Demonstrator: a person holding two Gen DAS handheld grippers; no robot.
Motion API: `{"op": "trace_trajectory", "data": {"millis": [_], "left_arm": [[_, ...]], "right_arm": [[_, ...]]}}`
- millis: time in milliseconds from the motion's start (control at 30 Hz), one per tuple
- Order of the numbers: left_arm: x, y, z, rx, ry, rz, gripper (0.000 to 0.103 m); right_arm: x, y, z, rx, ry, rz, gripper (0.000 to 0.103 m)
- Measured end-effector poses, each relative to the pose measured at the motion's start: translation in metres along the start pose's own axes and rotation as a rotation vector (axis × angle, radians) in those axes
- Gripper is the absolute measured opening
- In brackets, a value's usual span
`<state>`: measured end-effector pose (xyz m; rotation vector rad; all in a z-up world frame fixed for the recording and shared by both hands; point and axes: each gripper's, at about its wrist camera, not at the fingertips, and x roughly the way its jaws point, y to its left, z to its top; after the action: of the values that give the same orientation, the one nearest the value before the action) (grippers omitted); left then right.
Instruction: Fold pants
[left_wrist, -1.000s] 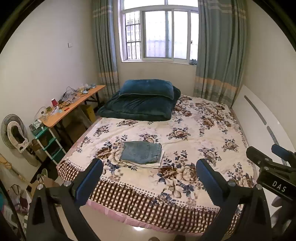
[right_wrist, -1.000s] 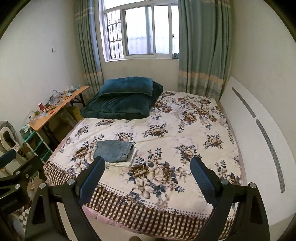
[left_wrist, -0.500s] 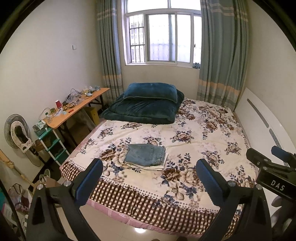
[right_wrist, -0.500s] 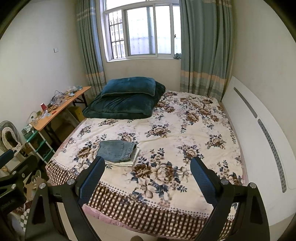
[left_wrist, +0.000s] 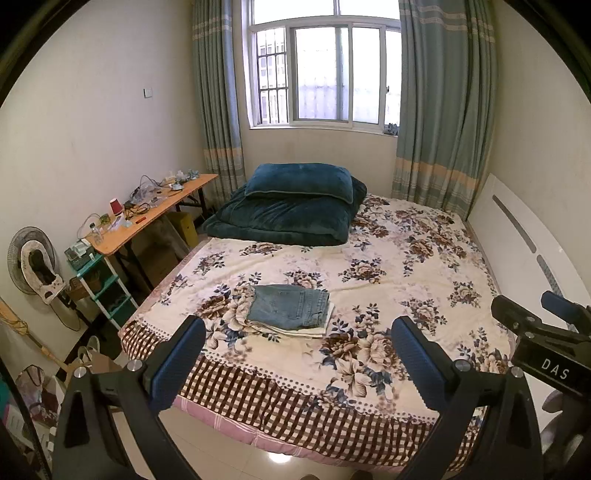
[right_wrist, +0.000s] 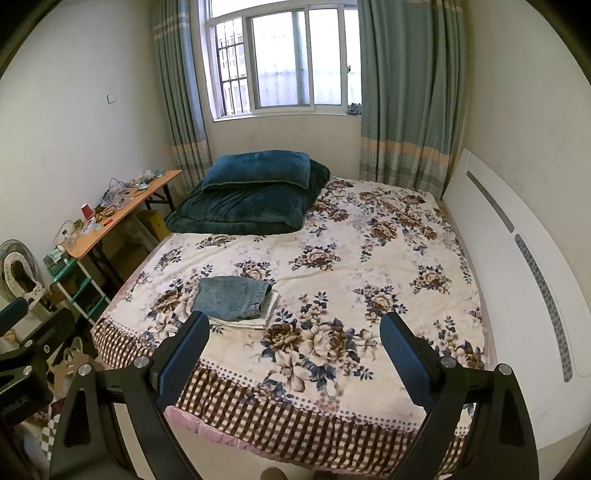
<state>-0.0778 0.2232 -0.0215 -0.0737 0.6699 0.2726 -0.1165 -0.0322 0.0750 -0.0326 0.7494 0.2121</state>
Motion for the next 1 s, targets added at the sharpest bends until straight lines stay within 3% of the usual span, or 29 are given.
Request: {"op": "trace_trajectory", "data": {"millis": [1000], "left_arm": [[-0.015,0.008,-0.014,-0.030,0.006,0.037,0.103]], "right_arm": [[0.006,-0.015,-0.019,-0.026,0.026,0.044,0.096]]}}
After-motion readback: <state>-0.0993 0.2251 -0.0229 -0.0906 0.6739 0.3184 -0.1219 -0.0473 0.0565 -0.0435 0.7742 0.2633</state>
